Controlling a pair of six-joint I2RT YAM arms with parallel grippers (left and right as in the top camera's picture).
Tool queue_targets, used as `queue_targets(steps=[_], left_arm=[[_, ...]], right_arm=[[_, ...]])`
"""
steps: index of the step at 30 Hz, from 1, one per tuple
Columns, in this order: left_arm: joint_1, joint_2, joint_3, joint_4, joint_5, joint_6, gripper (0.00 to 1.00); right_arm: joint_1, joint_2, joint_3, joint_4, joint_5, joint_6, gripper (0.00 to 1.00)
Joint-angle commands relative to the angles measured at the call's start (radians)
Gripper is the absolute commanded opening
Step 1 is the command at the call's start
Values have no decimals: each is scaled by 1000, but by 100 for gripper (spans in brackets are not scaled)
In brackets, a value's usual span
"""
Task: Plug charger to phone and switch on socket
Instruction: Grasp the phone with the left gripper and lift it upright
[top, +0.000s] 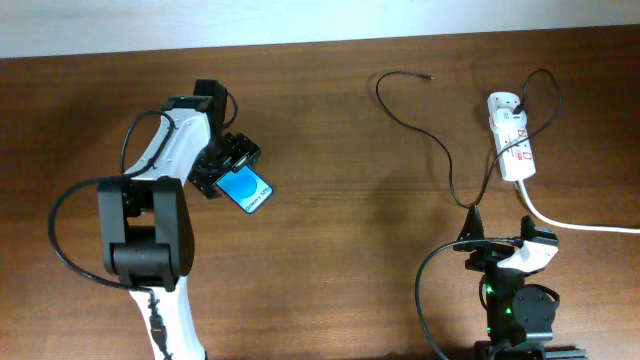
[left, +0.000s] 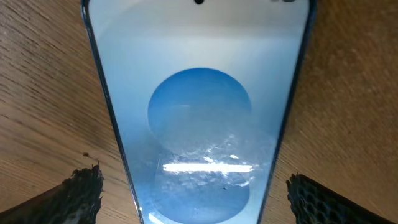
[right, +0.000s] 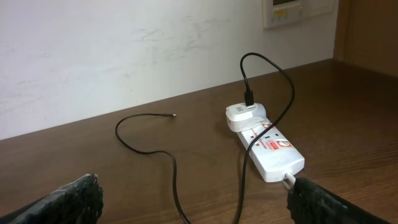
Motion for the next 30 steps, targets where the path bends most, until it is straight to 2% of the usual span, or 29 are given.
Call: queue_targets(steps=[1, 10, 15, 21, 24, 30], left_arm=[[3, 5, -51, 26, -19, -13, 99], [2, 5, -134, 109, -18, -13, 100], [0, 5, -134, 116, -15, -13, 79], [1, 5, -124, 100, 21, -12, 70], [1, 5, -66, 41, 39, -8, 68], [0, 5, 175, -235, 44, 19, 68]], right_arm=[[8, -7, -6, -5, 11, 0, 98], [8, -7, -6, -5, 12, 0, 98], [8, -7, -6, -5, 12, 0, 98], [8, -7, -6, -5, 11, 0, 98], [8, -7, -6, -5, 11, 0, 98], [8, -7, -6, -5, 11, 0, 98]])
